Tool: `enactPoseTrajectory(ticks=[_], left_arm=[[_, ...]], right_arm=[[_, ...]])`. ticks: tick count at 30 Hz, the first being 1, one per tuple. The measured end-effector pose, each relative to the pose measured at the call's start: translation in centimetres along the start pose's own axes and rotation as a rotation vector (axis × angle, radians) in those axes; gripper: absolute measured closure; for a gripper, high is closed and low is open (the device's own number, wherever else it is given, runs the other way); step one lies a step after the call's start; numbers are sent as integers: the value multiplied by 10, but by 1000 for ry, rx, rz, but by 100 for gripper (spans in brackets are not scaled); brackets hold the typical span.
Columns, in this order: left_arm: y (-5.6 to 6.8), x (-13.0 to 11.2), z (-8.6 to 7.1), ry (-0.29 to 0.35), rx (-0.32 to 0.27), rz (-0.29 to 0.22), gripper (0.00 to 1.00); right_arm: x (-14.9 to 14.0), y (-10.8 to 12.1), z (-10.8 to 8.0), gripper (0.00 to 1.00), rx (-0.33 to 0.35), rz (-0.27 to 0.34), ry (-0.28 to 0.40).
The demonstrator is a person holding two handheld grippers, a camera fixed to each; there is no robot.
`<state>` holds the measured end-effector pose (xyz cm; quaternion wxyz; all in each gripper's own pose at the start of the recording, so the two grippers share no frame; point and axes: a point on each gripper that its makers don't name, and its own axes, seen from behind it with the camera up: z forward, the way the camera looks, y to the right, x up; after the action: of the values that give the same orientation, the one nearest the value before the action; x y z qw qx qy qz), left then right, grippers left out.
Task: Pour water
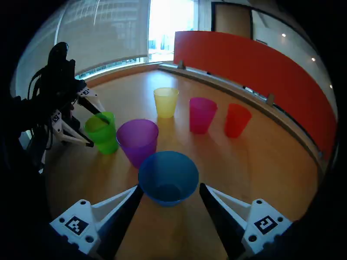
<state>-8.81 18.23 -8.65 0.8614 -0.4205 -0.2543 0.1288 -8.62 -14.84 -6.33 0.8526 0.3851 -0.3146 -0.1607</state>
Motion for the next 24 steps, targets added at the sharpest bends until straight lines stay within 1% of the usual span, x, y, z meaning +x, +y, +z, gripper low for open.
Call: enactPoseTrajectory(ticks=[9, 15, 24], left_arm=[[-2, -8, -8, -10, 17, -6, 10], [-2, -14, -17, -9, 36, -8, 10], [-14, -10, -38, 15, 95, -21, 10]], right_arm=[[-12, 2, -14, 0, -21, 14, -1], [-20, 4, -25, 0, -41, 25, 0], [-27, 12, -42, 0, -91, 57, 20]])
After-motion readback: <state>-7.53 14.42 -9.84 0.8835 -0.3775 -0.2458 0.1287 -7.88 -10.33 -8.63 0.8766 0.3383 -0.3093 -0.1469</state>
